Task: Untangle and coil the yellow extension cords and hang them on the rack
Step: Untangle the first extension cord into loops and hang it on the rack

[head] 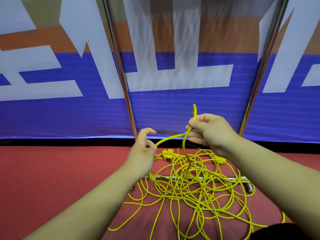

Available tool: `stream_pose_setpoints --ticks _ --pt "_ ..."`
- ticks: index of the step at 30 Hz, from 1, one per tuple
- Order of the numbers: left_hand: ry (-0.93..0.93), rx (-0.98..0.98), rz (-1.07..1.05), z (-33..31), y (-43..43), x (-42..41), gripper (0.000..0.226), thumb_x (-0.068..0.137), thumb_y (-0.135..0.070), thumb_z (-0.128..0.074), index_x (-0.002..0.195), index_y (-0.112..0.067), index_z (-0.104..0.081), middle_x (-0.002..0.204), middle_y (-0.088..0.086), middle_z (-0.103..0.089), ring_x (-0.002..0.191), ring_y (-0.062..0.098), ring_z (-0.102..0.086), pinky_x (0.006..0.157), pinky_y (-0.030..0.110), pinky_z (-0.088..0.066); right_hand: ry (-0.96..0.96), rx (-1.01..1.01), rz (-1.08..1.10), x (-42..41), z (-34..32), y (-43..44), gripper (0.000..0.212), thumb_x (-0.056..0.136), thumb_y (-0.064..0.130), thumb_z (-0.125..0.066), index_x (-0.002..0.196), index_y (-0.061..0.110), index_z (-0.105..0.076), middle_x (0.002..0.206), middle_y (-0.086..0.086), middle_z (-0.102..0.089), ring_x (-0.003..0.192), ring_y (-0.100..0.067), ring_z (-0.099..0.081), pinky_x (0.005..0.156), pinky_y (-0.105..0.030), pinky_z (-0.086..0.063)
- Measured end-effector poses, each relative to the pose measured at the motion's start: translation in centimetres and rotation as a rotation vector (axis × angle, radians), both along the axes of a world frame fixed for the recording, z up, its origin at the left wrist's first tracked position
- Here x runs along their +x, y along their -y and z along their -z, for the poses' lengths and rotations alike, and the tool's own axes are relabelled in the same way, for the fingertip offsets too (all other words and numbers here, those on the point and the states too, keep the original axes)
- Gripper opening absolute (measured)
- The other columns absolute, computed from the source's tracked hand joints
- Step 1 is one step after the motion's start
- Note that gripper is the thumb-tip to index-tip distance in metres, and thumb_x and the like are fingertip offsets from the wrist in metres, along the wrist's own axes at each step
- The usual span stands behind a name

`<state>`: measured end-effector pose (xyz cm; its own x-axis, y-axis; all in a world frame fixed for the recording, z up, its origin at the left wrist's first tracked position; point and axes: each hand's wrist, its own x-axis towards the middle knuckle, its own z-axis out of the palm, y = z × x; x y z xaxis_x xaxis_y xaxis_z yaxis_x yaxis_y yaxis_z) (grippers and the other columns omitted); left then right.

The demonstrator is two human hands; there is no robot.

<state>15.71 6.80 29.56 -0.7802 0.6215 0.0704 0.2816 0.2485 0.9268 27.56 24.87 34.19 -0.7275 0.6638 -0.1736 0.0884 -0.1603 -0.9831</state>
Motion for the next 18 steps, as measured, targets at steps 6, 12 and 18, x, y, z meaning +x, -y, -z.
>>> stream_pose_setpoints --ticks 6,12,18 --pt "-0.023 -0.039 0.208 -0.2 -0.7 1.2 0.026 0.093 -0.009 -0.067 0.111 -0.025 -0.058 0.087 0.000 -0.051 0.052 0.004 -0.040 0.055 0.017 -0.036 -0.053 -0.110 0.005 0.2 -1.1 0.0 0.009 0.093 0.016 -0.068 0.093 0.011 -0.060 0.093 -0.013 -0.072 0.071 -0.020 -0.074 0.057 -0.026 -0.059" --pt "-0.107 -0.093 0.296 0.2 -1.8 2.2 0.017 0.086 -0.027 -0.078 0.101 -0.022 -0.072 0.081 0.000 -0.057 0.059 0.001 -0.044 0.062 0.018 -0.039 -0.152 -0.311 -0.008 0.0 -1.6 0.1 0.021 0.093 0.016 -0.068 0.108 0.004 -0.059 0.083 -0.012 -0.070 0.066 -0.016 -0.074 0.056 -0.024 -0.058" --pt "-0.037 -0.014 0.231 -0.4 -1.9 1.3 0.010 0.098 -0.014 -0.062 0.095 -0.012 -0.071 0.065 -0.009 -0.055 0.056 0.004 -0.045 0.058 0.018 -0.036 -0.046 -0.099 -0.170 0.5 -1.4 -0.4 0.016 0.096 0.027 -0.064 0.102 0.012 -0.064 0.092 -0.010 -0.073 0.085 -0.022 -0.076 0.079 -0.035 -0.061"
